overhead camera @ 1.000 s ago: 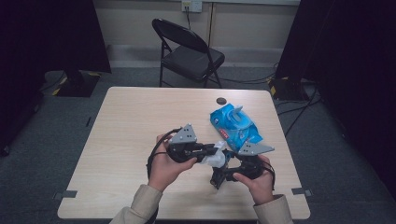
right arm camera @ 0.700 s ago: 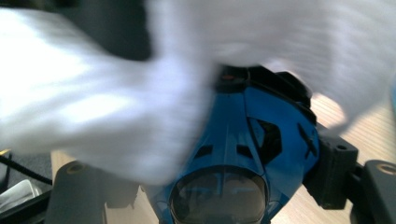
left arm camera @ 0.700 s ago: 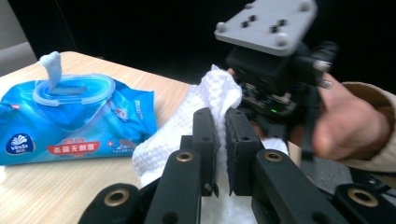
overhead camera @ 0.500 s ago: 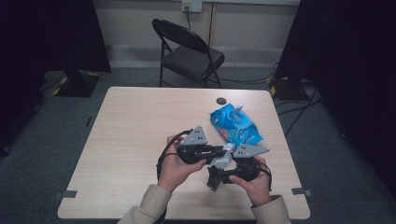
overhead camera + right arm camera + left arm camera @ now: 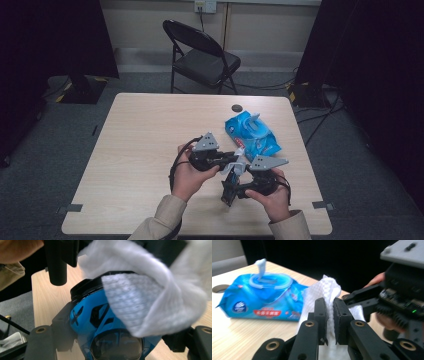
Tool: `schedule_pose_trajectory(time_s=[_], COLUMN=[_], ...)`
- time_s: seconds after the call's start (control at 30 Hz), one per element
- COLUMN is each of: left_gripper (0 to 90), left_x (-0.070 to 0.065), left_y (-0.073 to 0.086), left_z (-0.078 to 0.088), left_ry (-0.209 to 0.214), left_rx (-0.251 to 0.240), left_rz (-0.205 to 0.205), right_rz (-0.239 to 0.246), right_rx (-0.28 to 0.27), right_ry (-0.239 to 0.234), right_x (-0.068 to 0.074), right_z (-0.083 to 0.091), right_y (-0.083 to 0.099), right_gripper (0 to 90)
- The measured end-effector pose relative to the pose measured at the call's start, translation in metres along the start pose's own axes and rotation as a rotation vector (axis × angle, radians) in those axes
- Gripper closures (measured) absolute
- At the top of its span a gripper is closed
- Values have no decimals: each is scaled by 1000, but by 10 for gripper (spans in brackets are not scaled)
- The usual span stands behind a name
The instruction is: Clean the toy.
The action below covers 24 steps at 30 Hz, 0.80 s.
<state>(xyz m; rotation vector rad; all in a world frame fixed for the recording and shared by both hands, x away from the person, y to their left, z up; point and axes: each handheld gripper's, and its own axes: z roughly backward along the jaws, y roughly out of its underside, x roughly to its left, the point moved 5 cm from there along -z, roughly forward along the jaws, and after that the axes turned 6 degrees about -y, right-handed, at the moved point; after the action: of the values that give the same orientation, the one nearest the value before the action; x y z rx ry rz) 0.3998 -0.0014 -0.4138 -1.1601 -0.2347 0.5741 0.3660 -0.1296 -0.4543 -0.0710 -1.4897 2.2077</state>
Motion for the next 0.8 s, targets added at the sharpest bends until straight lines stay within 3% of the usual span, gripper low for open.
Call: schedule_pose_trajectory(time_s=[0.8], left_gripper=[835], left_x=[-7], left_y=[36], left_z=[2], left_ry=[38], left_rx=[36], left_rz=[44], right_rz=[-21], right_rx=[-43], right_ry=[18], right_x=[-5], right_z=[6], right_y=[-4], right_gripper=[259])
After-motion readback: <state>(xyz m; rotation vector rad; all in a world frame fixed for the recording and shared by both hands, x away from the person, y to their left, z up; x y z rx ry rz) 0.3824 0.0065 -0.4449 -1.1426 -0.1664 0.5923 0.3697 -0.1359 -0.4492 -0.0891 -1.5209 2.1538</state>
